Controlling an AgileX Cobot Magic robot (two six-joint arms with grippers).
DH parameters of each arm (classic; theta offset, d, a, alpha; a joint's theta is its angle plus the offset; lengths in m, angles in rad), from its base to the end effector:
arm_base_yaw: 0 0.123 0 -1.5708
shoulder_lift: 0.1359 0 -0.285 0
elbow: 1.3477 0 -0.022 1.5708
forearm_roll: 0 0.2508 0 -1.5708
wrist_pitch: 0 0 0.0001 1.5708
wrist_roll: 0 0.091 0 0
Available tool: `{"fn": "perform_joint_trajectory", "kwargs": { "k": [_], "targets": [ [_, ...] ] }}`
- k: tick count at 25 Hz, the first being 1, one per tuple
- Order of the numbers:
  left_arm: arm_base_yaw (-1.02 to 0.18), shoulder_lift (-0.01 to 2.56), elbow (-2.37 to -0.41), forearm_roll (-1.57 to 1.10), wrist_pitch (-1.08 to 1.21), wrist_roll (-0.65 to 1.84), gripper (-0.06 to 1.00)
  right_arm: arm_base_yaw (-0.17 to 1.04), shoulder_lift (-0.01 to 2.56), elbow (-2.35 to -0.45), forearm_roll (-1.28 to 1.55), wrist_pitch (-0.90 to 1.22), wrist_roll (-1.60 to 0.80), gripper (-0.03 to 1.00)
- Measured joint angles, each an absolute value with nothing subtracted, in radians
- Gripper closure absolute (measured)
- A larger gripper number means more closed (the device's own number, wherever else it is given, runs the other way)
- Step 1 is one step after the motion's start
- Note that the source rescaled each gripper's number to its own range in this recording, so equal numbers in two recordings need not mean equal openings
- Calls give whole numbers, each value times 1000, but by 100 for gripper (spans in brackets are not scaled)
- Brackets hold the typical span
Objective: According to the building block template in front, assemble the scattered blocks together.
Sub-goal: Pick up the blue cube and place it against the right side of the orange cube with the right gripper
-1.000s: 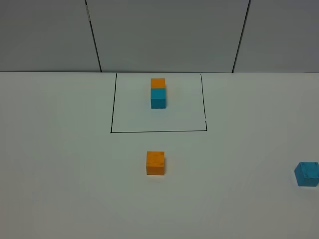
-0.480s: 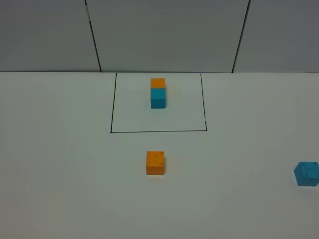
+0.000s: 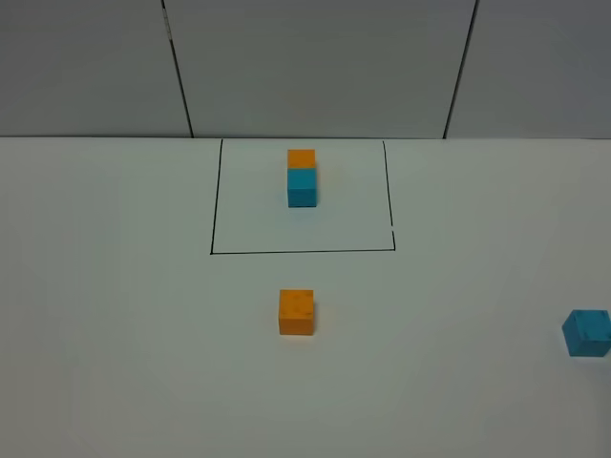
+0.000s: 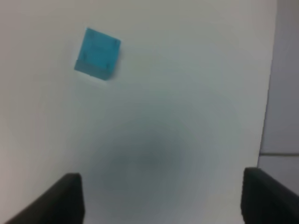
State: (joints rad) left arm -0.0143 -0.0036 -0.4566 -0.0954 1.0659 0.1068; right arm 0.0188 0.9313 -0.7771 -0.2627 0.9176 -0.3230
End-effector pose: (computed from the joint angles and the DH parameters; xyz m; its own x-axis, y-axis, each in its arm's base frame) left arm -0.0011 -0.0076 0.2650 -0.4877 0.0673 -0.8704 0.1165 0.9931 0.0115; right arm 0.1649 -0.0157 0.3044 -0.7744 -0.4708 -0.4226 -0.2967 0.8602 -0.4147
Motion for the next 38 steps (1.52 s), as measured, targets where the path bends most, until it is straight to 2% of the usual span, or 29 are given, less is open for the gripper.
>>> {"fn": "perform_joint_trajectory", "kwargs": {
  "k": [4, 13, 21, 38],
  "targets": [
    [-14, -4, -457, -95, 1066, 107, 14, 22, 1177, -869, -257, 907, -468, -1],
    [-14, -4, -457, -95, 1066, 107, 14, 113, 1507, -987, -372, 881, -669, -3],
    [-14, -4, -457, -95, 1066, 107, 14, 162, 1633, -991, -385, 755, -755, -3],
    [-14, -4, -457, -95, 1066, 107, 14, 172, 1765, -992, -340, 732, -874, -3]
  ]
}}
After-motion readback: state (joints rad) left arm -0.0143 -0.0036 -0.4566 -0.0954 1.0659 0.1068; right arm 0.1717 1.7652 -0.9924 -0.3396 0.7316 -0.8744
